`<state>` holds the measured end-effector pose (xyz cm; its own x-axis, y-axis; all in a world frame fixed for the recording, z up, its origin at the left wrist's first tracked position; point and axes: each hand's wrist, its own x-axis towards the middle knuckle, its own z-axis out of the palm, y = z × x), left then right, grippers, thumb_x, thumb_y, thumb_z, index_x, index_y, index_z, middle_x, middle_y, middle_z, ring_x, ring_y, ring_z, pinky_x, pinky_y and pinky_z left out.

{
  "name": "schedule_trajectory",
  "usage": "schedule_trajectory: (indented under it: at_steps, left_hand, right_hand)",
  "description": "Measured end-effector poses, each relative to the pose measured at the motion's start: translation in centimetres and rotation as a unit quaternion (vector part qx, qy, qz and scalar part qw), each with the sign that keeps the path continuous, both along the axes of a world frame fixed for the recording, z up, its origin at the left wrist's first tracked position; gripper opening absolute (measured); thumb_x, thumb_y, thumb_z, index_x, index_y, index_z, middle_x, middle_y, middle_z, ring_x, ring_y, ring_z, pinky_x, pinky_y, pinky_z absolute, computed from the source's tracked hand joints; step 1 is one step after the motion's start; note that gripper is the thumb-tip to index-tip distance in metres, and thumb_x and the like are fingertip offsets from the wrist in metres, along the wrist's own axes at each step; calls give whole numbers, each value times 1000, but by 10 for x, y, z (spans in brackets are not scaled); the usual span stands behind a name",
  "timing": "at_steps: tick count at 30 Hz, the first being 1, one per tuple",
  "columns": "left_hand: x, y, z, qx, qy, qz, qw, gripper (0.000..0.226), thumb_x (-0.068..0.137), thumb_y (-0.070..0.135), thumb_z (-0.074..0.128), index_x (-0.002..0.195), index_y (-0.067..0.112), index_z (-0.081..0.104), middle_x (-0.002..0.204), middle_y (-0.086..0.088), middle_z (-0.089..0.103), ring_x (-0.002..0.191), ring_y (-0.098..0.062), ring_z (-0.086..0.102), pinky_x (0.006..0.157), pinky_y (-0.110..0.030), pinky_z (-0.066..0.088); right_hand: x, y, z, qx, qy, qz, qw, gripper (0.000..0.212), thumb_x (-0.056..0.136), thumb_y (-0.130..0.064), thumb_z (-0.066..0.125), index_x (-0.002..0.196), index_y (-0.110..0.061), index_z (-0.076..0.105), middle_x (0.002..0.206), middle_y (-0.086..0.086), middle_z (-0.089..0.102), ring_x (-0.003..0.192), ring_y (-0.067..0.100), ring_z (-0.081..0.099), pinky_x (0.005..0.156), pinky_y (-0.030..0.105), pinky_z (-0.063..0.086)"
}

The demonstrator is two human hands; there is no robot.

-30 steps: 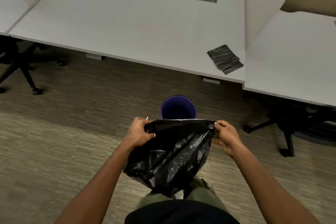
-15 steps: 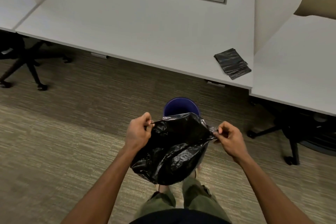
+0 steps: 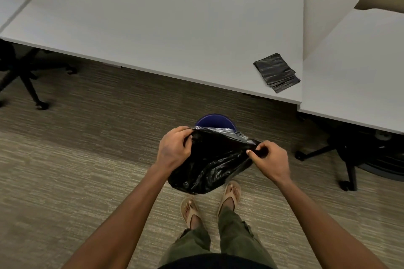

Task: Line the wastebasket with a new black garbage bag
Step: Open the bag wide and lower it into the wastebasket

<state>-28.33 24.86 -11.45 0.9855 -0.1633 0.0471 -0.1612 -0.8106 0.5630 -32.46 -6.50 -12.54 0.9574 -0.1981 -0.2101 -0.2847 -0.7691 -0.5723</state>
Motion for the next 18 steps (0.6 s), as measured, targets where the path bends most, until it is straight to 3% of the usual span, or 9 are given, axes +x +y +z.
schedule_trajectory:
  at_steps: [4,6,9,14,18]
  left_hand:
    - [11,-6,2,-40,-15,-3,999,30,91,8,64,118,8,77,118,-4,77,106,-20,73,97,-36,58]
    - [16,-7,3,-53,-20,4,998,31,92,7,64,120,6,76,119,-6,77,108,-21,73,99,-37,58]
    - [25,-6,2,-61,-20,24,998,31,95,9,64,123,4,74,122,-9,76,111,-23,72,101,-39,58]
    - [43,-2,4,-75,-21,31,996,34,95,11,64,127,6,72,122,-6,75,111,-19,71,100,-38,58]
    - [56,-7,4,-72,-13,21,997,37,95,12,65,131,8,70,124,-4,74,113,-18,70,102,-35,57]
  right_hand:
    - [4,12,-11,-5,-50,-51,997,26,80,-5,75,100,-19,68,105,0,59,90,11,55,77,19,43]
    - [8,17,-14,-1,-47,-44,998,34,83,1,71,114,-13,71,118,8,57,100,16,56,86,24,46]
    - [10,17,-17,-19,-45,-4,999,36,84,8,63,114,-8,75,128,14,57,113,28,59,97,25,44]
    - [18,8,-21,-55,-1,35,998,30,88,4,63,111,-7,78,128,10,59,113,26,61,98,26,45]
    - [29,7,-28,-50,-6,-4,999,22,92,-16,65,107,-7,78,113,5,66,92,14,62,80,21,45]
